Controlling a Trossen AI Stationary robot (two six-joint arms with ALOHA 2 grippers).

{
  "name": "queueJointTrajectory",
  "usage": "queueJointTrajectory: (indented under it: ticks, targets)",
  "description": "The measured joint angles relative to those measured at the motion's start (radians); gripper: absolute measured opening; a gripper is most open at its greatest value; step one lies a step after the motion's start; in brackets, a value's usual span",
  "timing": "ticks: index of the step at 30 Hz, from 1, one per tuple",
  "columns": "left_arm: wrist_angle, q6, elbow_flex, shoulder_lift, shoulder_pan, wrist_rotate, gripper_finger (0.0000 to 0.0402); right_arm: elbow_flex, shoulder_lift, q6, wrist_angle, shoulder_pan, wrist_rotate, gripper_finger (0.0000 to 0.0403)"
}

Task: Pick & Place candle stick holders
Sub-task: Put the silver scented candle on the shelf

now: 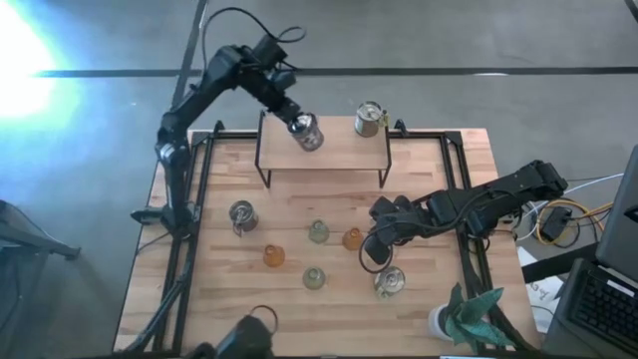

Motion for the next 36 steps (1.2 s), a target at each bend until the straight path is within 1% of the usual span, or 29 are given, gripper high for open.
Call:
queueJointTrajectory:
  ticks: [6, 11, 15, 19, 24, 27, 36]
  targets:
    - [0.011, 0.034, 0.045, 0.041, -0.027, -0.064, 0.0, 0.0, 0.0, 0.0, 0.0, 0.0, 0.0, 0.0043]
    - [0.012, 0.044, 0.046, 0.065, -0.031, -0.078, 0.0, 0.0, 0.0, 0.0, 0.0, 0.0, 0.0, 0.0043]
    - [0.011, 0.066, 0.046, 0.089, -0.042, -0.132, 0.0, 0.0, 0.0, 0.0, 0.001, 0.0, 0.0, 0.0043]
    - [0.025, 0.07, 0.046, 0.112, -0.055, -0.148, 0.0, 0.0, 0.0, 0.004, 0.002, 0.0, 0.0, 0.0043]
    - [0.028, 0.07, 0.046, 0.123, -0.06, -0.142, 0.0001, -0.001, 0.0, 0.007, 0.002, 0.0, 0.0, 0.0043]
    - [0.043, 0.07, 0.046, 0.124, -0.06, -0.144, 0.0012, -0.001, 0.0, 0.008, 0.002, 0.0, 0.0, 0.0043]
    - [0.155, 0.085, 0.045, 0.126, -0.059, -0.149, 0.0057, -0.001, 0.0, 0.015, 0.002, 0.0, 0.0, 0.0043]
